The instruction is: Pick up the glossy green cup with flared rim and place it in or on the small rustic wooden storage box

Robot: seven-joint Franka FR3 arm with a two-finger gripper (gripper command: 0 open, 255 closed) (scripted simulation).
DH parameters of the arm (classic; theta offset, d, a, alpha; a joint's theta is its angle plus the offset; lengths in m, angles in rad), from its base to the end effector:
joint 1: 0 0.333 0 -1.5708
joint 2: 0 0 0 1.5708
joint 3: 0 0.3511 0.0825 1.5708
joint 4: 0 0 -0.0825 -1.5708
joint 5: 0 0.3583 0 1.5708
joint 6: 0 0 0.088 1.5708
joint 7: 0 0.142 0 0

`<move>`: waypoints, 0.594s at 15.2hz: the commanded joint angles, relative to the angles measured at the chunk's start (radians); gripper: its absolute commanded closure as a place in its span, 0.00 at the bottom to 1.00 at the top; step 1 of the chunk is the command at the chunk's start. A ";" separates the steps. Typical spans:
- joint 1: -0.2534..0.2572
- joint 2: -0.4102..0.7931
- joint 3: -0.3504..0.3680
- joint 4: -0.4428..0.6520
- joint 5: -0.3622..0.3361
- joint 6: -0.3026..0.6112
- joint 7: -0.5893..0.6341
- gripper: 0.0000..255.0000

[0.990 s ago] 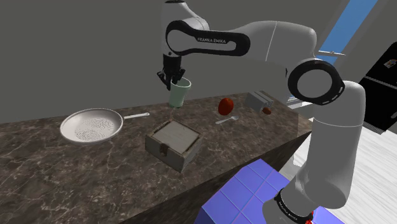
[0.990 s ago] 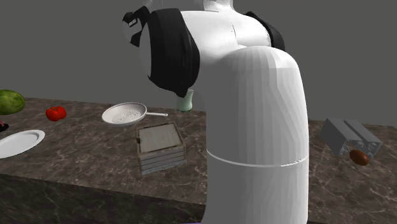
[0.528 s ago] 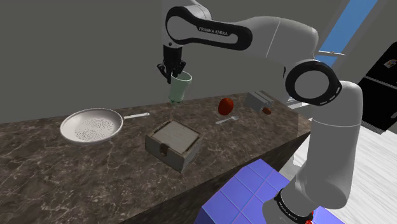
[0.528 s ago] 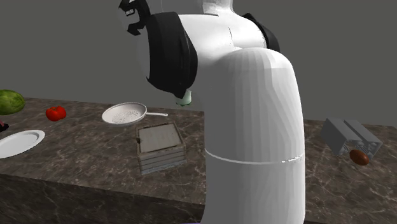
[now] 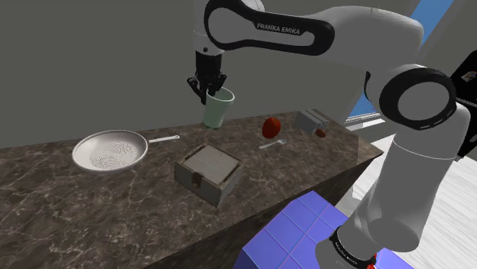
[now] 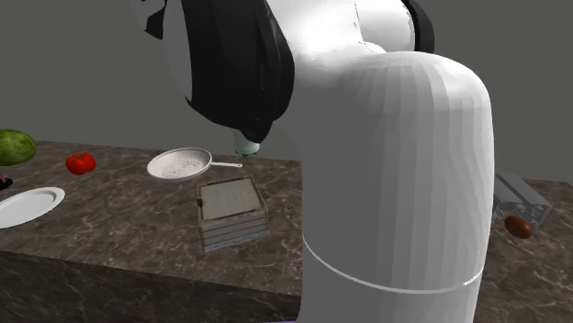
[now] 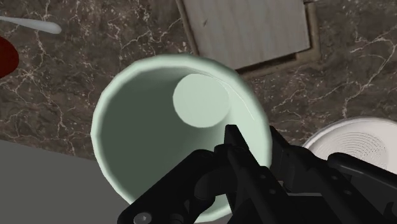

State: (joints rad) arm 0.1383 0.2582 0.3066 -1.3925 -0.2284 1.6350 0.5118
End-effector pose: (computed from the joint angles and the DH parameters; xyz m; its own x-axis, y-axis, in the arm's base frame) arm 0.5797 0.2154 0.5692 0.9960 -0.0564 0.0695 -0.0652 -0.9889 0.1332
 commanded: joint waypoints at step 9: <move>0.056 -0.182 0.057 -0.188 0.051 -0.005 0.120 1.00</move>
State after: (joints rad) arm 0.1929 0.0846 0.3620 -1.5625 -0.1799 1.6202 0.6265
